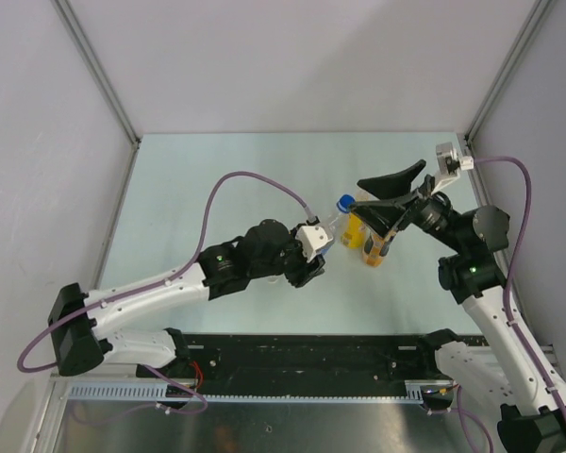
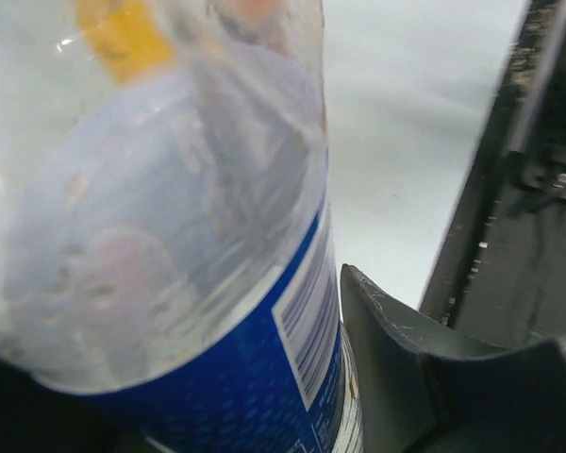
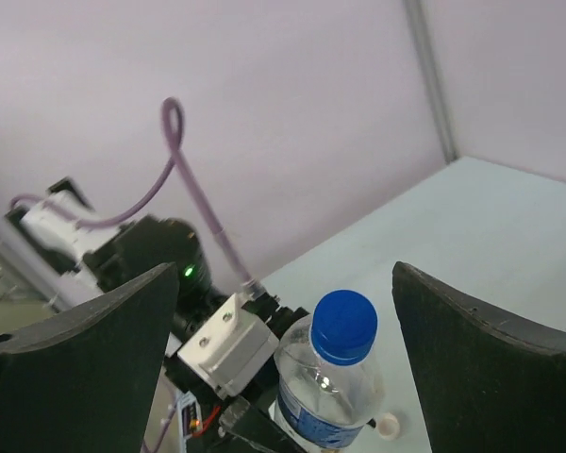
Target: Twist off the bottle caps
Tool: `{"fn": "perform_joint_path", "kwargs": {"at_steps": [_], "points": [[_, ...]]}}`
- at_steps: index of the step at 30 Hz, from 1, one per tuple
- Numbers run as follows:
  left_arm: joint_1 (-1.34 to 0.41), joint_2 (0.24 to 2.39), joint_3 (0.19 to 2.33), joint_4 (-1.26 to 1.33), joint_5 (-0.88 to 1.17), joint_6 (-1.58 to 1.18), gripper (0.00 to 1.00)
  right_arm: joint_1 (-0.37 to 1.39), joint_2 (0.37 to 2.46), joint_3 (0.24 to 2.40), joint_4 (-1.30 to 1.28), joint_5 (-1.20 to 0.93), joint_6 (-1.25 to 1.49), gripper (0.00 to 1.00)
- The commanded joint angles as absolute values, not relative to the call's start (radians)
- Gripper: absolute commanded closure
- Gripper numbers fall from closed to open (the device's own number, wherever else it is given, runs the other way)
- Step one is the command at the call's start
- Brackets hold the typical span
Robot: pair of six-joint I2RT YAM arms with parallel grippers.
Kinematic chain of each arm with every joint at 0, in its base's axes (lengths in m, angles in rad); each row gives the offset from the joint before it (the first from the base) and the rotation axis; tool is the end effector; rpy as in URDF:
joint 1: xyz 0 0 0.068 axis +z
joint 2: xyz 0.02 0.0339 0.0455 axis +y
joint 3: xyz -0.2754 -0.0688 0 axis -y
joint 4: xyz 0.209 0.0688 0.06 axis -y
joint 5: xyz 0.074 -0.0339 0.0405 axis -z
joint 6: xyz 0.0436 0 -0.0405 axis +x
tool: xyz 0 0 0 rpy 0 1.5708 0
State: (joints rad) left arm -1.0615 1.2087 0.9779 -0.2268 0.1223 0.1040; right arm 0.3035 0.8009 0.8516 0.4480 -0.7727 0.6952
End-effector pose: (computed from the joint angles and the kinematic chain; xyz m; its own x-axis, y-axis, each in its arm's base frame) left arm 0.1147 -0.2164 0.3298 -0.1187 0.4240 -0.8979 0.9373 0.3462 0.0395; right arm 0.1115 0.0668 0.4321 -0.1613 0.4301 -0.8883 -0.9059 0.2925 0.3061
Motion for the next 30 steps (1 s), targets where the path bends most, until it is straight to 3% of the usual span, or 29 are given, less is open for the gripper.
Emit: {"fn": "perform_joint_path", "kwargs": {"at_steps": [1,19,22,30], "points": [[-1.059,1.245,1.018,-0.198,-0.144,0.027,0.74,0.306,0.794,0.912,0.272,-0.539,0.664,0.01],[-1.203,1.497,1.216,-0.356,-0.758,-0.008,0.76,0.545,0.976,1.080,-0.098,-0.045,0.626,0.02],[-1.216,1.541,1.243,-0.377,-0.802,-0.002,0.77,0.570,0.993,1.107,-0.148,0.021,0.611,0.10],[-1.221,1.561,1.261,-0.388,-0.807,-0.003,0.78,0.574,0.995,1.111,-0.153,-0.020,0.619,0.49]]}}
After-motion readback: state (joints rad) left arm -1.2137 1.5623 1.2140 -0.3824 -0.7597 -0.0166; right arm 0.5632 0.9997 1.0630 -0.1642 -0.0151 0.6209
